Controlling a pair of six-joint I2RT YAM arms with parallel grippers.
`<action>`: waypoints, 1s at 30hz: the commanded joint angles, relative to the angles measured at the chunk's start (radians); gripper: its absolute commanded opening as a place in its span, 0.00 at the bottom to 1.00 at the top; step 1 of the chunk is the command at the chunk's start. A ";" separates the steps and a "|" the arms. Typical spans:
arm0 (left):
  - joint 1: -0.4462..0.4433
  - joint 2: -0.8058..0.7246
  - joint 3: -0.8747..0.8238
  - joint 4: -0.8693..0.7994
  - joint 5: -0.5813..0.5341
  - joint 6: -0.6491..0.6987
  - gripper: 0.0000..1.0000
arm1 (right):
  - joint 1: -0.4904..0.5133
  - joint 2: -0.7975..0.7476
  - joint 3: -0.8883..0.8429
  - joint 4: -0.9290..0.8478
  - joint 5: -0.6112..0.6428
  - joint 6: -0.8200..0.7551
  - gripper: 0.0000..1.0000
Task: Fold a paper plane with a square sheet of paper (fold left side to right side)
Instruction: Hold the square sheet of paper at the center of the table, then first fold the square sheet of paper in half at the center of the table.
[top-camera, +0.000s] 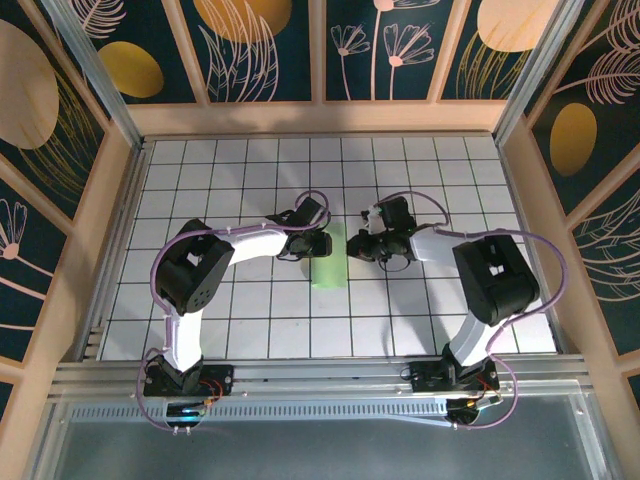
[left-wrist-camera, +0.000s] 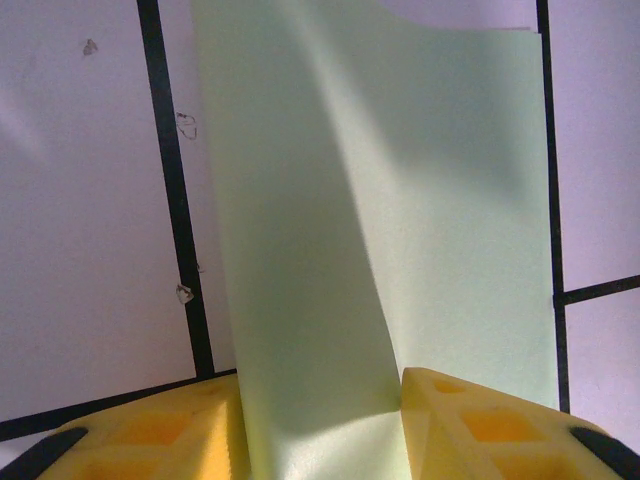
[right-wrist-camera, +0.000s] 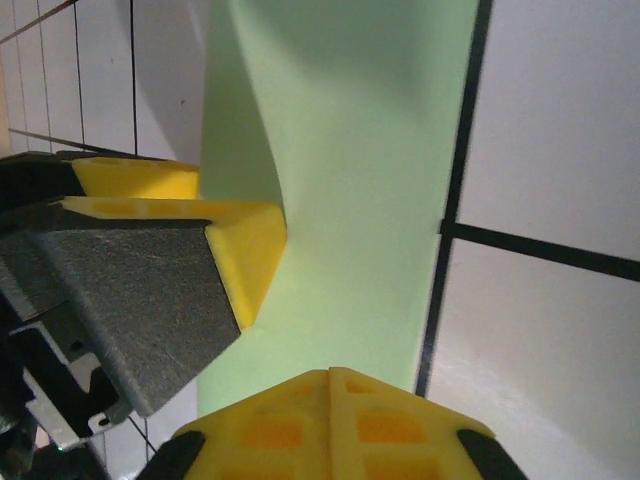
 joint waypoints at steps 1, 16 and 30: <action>0.023 0.121 -0.062 -0.055 -0.062 -0.006 0.44 | 0.020 0.036 0.036 0.056 -0.033 0.026 0.03; 0.023 0.109 -0.067 -0.046 -0.066 -0.008 0.44 | 0.031 0.138 0.036 -0.008 0.029 0.007 0.00; 0.068 -0.092 -0.087 -0.052 -0.084 -0.003 0.55 | 0.029 0.191 0.029 -0.079 0.099 -0.019 0.00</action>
